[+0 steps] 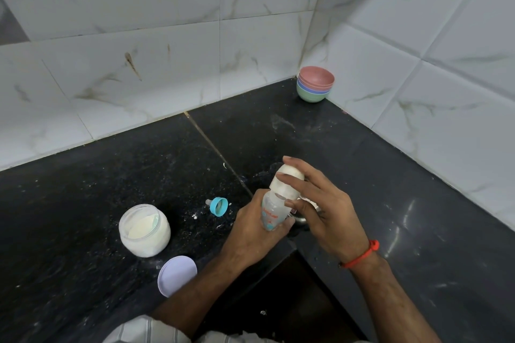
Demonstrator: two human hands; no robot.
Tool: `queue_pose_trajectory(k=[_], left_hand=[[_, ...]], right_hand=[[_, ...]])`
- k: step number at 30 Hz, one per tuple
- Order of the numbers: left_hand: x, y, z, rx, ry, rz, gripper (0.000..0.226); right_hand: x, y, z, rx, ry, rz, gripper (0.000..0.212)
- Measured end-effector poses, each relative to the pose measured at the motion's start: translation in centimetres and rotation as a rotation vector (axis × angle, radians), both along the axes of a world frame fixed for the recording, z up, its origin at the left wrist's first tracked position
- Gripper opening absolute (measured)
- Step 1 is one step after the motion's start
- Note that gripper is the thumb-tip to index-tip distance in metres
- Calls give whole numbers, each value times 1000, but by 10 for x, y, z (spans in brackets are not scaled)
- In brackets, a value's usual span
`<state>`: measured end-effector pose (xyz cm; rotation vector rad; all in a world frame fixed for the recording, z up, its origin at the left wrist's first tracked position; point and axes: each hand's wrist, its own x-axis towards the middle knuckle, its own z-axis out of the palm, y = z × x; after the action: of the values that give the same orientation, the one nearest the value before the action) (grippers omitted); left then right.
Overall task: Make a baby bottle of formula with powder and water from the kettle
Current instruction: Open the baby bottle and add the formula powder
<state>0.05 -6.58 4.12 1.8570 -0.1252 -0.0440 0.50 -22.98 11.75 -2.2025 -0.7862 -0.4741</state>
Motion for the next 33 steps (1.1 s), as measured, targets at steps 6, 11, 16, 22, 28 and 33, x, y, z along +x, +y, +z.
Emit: queue_pose_trajectory(k=[6,11,16,22,28,33], left_hand=[[2,-1,0,-9,-17,-1,54],[2,-1,0,-2,-9,-4,54],[2,-2,3,-5,4,-11,55],[2,-4,5,-12,7,-19,56],[3,-3,4,-25,3,-16,55],[3,-3,4,-6,-2,-17,56]], right_hand=[[0,-1,0,30,24,-20,44],[1,-1,0,17,6,-6,41],[0,-2,-2,-1,-46,-17,42],[0,-2,-3,33,-52,-24,38],[0,-3,-2,78,-38,-31,38],[-1,0,-3,132,-77,-74,40]])
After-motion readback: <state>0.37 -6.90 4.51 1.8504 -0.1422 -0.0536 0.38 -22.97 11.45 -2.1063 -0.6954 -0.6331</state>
